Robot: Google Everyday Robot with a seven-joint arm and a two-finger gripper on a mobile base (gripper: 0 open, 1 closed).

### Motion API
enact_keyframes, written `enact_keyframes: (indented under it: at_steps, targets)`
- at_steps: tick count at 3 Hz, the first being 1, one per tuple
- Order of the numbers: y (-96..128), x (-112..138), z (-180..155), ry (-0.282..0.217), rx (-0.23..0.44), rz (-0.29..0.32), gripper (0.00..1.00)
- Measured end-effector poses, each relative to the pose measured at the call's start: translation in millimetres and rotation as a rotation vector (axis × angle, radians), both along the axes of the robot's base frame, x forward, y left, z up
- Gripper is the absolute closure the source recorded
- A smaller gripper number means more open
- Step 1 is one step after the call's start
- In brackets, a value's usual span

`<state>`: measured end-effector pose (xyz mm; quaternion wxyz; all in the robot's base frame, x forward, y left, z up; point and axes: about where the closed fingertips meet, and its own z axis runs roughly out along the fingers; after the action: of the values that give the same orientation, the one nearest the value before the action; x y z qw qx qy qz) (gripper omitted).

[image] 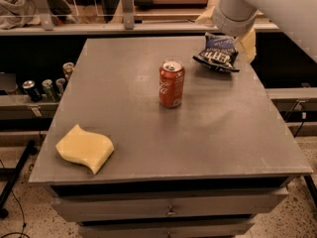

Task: Move blue chip bag near sponge

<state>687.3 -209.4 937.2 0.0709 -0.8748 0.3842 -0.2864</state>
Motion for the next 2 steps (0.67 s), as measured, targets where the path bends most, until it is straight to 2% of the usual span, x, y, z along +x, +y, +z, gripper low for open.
enact_keyframes:
  at_steps: [1,2]
  targets:
    - [3.6,22.0,-15.0,-0.028,-0.042,0.002,0.00]
    - [2.6,37.9,-28.6,-0.026,-0.070,-0.004,0.00]
